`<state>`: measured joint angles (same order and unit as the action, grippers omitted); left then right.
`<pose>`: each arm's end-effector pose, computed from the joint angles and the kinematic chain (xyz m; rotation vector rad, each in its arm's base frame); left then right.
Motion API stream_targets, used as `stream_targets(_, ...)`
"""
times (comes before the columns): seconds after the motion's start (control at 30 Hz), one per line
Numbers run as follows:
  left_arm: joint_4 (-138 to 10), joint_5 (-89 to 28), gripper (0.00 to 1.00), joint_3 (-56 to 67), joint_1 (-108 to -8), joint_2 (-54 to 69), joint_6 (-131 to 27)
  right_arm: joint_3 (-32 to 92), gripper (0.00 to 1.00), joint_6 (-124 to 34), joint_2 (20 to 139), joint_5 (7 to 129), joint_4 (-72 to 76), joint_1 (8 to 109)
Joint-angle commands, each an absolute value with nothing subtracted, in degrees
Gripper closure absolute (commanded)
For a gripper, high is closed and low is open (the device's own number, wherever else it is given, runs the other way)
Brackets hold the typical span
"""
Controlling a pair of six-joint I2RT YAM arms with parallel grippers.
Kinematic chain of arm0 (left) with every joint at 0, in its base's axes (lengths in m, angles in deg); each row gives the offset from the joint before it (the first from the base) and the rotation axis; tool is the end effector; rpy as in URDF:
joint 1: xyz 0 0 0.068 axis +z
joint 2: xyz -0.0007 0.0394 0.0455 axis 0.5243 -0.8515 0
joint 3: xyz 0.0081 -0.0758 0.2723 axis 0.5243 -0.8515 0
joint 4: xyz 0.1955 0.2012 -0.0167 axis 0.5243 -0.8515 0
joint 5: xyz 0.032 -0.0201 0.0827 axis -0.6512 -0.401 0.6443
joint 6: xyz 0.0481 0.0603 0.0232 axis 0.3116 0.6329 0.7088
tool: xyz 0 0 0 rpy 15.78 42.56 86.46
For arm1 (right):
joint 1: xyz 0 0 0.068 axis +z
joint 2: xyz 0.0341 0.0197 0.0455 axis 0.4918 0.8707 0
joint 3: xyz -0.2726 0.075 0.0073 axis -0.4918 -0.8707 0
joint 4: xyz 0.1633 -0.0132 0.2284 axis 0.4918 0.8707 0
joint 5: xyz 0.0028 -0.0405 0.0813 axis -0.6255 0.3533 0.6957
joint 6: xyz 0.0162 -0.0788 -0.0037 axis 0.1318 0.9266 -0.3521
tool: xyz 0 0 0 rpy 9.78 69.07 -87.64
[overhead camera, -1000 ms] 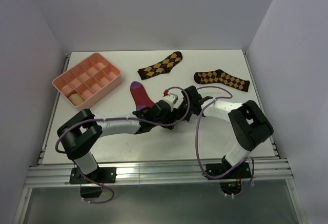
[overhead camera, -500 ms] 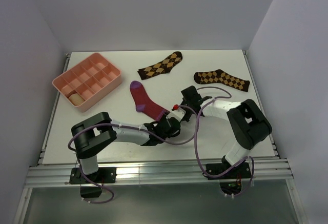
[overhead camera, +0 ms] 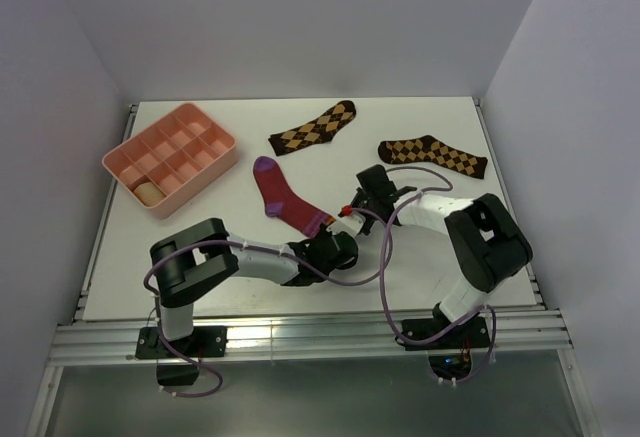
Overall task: Roll the socks
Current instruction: Roll the sock at the center of the board.
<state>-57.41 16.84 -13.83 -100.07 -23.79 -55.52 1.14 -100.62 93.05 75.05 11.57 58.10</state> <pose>0.1860 -0.3517 0.1058 0.6814 2.0447 -0.0238 0.2909 0.1787 0.1114 0.7139 2.7119 0.8296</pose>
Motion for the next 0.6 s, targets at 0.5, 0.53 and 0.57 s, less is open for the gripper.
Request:
stream_targets(0.5,-64.5,-30.0,1.00,-13.7,-80.7,-13.7,-76.4,-8.1,0.44,-97.1,74.3,70.8,5.2,53.5)
stream_targets(0.53,-63.1,-31.5,1.00,-14.1,-79.8,-13.6,-77.5,-10.3,0.44,-97.6,74.1,71.3,2.5,53.5)
stream_targets(0.57,-62.3,-32.9,0.99,-14.3,-78.9,-13.6,-79.7,-11.4,0.44,-97.8,73.7,71.5,1.9,53.6)
